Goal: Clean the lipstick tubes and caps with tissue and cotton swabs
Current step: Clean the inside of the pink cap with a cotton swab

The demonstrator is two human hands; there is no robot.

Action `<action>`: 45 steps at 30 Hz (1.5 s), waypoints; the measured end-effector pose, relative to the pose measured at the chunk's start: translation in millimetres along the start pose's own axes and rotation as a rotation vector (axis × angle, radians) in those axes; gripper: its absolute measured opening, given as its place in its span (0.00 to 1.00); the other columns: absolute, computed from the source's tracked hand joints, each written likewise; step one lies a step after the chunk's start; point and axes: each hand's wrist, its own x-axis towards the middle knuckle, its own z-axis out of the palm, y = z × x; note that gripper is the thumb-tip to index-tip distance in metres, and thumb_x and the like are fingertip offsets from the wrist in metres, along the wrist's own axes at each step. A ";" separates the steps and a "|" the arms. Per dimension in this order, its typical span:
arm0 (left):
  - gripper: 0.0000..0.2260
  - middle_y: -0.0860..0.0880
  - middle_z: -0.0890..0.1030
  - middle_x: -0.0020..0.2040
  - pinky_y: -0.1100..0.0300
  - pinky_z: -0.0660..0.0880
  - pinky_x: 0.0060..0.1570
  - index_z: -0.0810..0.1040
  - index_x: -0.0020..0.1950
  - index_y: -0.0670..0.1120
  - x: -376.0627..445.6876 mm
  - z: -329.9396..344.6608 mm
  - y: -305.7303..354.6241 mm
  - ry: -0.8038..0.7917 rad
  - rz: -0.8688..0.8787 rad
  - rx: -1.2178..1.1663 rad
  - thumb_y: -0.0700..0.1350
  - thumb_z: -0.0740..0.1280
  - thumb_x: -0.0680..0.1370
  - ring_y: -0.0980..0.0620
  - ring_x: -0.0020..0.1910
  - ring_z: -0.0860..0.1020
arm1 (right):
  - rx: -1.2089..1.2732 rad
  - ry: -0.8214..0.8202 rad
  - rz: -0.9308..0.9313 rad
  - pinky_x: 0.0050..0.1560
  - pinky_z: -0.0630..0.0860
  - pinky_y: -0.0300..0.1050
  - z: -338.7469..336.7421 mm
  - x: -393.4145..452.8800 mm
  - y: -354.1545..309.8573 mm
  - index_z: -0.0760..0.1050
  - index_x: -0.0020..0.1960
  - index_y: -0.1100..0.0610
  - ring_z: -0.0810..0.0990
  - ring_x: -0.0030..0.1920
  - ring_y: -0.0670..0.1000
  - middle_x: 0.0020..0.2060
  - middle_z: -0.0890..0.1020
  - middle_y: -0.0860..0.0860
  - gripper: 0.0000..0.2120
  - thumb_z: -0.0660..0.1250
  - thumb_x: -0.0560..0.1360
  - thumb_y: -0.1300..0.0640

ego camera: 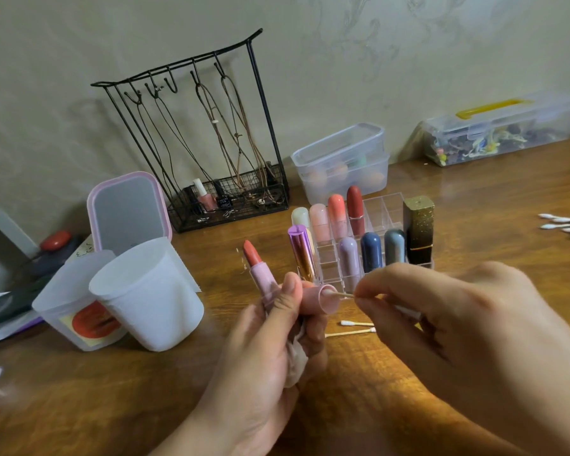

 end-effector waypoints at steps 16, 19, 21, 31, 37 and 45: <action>0.08 0.45 0.78 0.33 0.66 0.73 0.29 0.83 0.43 0.44 3.9 -4.0 -7.3 0.017 0.078 -0.093 0.45 0.67 0.69 0.55 0.30 0.74 | 0.187 -0.169 0.111 0.39 0.81 0.52 15.0 -7.6 8.0 0.74 0.51 0.47 0.84 0.37 0.55 0.38 0.84 0.47 0.21 0.49 0.79 0.36; 0.10 0.45 0.78 0.34 0.65 0.71 0.29 0.80 0.50 0.41 6.7 -7.7 -9.4 -0.044 0.069 -0.174 0.42 0.73 0.71 0.56 0.29 0.74 | 0.187 -0.152 0.131 0.38 0.81 0.52 14.3 -8.2 6.4 0.77 0.50 0.47 0.84 0.37 0.55 0.38 0.84 0.47 0.17 0.53 0.78 0.40; 0.12 0.44 0.79 0.38 0.65 0.71 0.29 0.82 0.50 0.42 9.7 -11.3 -10.7 -0.125 0.083 -0.201 0.42 0.75 0.68 0.55 0.31 0.76 | 0.146 -0.100 0.093 0.35 0.82 0.51 9.8 -4.8 7.4 0.77 0.49 0.48 0.84 0.35 0.54 0.36 0.84 0.47 0.18 0.52 0.80 0.40; 0.08 0.43 0.82 0.40 0.65 0.72 0.33 0.84 0.42 0.48 10.6 -15.1 -8.7 -0.183 0.139 -0.067 0.38 0.68 0.67 0.53 0.33 0.78 | 0.219 -0.112 0.100 0.34 0.82 0.50 12.6 -5.4 7.6 0.75 0.48 0.48 0.84 0.33 0.51 0.34 0.84 0.47 0.13 0.55 0.75 0.44; 0.09 0.45 0.82 0.41 0.63 0.65 0.31 0.83 0.43 0.50 9.8 -12.9 -8.9 -0.192 0.204 0.037 0.41 0.71 0.65 0.53 0.33 0.76 | 0.209 -0.123 0.107 0.23 0.74 0.38 0.6 -0.4 1.9 0.79 0.37 0.48 0.77 0.24 0.44 0.24 0.77 0.45 0.13 0.62 0.75 0.45; 0.03 0.42 0.78 0.33 0.69 0.64 0.21 0.84 0.40 0.49 7.4 -11.3 -5.4 -0.119 0.136 0.065 0.41 0.71 0.70 0.55 0.26 0.74 | 0.193 -0.199 0.181 0.26 0.70 0.27 -0.1 3.8 1.8 0.81 0.39 0.47 0.77 0.27 0.36 0.20 0.73 0.39 0.07 0.69 0.75 0.50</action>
